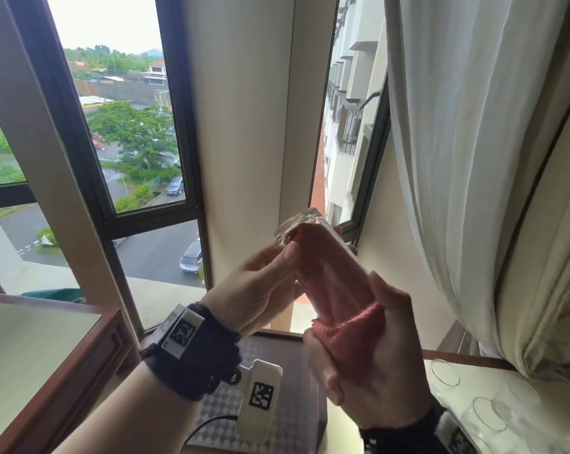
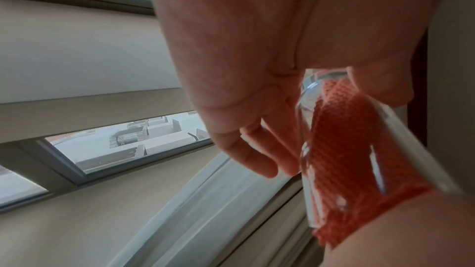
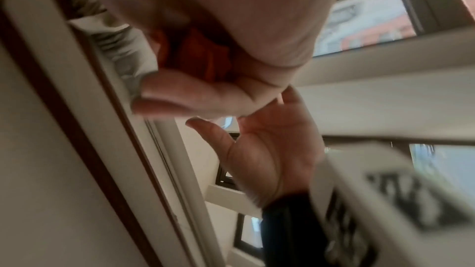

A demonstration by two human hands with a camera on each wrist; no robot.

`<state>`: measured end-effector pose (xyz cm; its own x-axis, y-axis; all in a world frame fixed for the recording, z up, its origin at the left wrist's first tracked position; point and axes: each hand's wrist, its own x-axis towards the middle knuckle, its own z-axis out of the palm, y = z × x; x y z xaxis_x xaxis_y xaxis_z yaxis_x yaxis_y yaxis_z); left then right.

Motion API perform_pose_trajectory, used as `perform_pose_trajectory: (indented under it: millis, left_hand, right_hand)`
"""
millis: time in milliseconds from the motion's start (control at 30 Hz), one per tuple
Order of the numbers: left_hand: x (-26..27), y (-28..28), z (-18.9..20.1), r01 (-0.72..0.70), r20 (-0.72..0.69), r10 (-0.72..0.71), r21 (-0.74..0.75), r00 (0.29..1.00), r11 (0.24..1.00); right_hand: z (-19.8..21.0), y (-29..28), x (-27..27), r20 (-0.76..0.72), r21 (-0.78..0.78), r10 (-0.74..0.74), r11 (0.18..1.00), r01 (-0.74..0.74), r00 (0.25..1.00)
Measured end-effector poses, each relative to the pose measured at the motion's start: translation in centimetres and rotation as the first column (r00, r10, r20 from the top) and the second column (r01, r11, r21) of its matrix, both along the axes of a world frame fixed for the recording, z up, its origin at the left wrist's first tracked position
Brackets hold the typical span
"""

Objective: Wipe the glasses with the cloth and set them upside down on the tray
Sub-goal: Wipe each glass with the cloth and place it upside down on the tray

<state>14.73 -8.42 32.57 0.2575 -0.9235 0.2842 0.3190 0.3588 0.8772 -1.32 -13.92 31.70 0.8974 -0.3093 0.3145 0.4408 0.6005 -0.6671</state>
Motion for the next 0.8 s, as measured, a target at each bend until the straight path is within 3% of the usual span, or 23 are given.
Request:
perform_pose_trajectory:
  millis: [100,167,233,300,333,433,467,533,600,667,733,767,800]
  left_hand:
    - [0.3,0.4,-0.3,0.003,0.077,-0.008,0.055,0.997,0.998]
    - [0.5,0.7,-0.8,-0.028,0.134,0.013,0.109,0.991,0.994]
    - [0.8,1.0,-1.2,-0.074,0.160,0.049,0.157,0.986,0.985]
    - [0.7,1.3,-1.0,-0.114,0.131,0.090,0.189,0.987,0.975]
    - [0.4,1.3,-0.6,-0.125,0.111,0.104,0.206,0.988,0.970]
    - [-0.4,1.2,0.7,-0.183,0.141,0.149,0.272,0.979,0.945]
    - [-0.6,1.2,1.1,-0.194,0.167,0.151,0.279,0.974,0.940]
    - [-1.2,1.2,1.6,-0.184,0.173,0.141,0.260,0.975,0.948]
    - [-1.6,1.2,1.7,-0.226,0.167,0.192,0.219,0.967,0.949]
    - [-1.6,1.0,1.5,-0.271,0.188,0.239,0.168,0.952,0.948]
    - [-1.5,1.0,1.2,-0.232,0.190,0.207,0.118,0.960,0.966]
    - [-1.4,1.0,1.0,-0.181,0.160,0.166,0.089,0.973,0.979]
    - [-1.3,1.2,0.9,-0.115,0.118,0.107,0.057,0.987,0.992]
  right_hand:
    - [0.0,-0.7,0.0,-0.136,-0.210,-0.312,0.937,0.280,0.940]
    - [0.0,-0.9,-0.3,-0.174,-0.336,-0.524,0.827,0.450,0.833]
    - [-0.2,-1.1,-0.8,-0.172,-0.506,-0.697,0.669,0.545,0.696]
    - [-0.7,-1.4,-0.9,-0.046,-0.696,-0.825,0.430,0.575,0.563]
    - [-1.1,-1.5,-0.9,0.087,-0.771,-0.853,0.270,0.576,0.515]
    - [-2.4,-1.9,-0.4,0.507,-0.809,-0.727,-0.216,0.546,0.464]
    - [-2.9,-1.8,-0.2,0.566,-0.802,-0.673,-0.314,0.508,0.477]
    - [-3.5,-1.7,0.0,0.586,-0.810,-0.628,-0.433,0.396,0.512]
    - [-3.9,-1.6,0.1,0.562,-0.825,-0.645,-0.482,0.295,0.518]
    - [-3.8,-1.1,0.2,0.515,-0.857,-0.682,-0.429,0.286,0.519]
    - [-3.2,-0.6,-0.1,0.406,-0.911,-0.745,-0.281,0.303,0.529]
    - [-2.8,-0.4,-0.4,0.319,-0.934,-0.777,-0.162,0.318,0.543]
    - [-2.3,-0.2,-0.8,0.185,-0.945,-0.787,0.022,0.326,0.588]
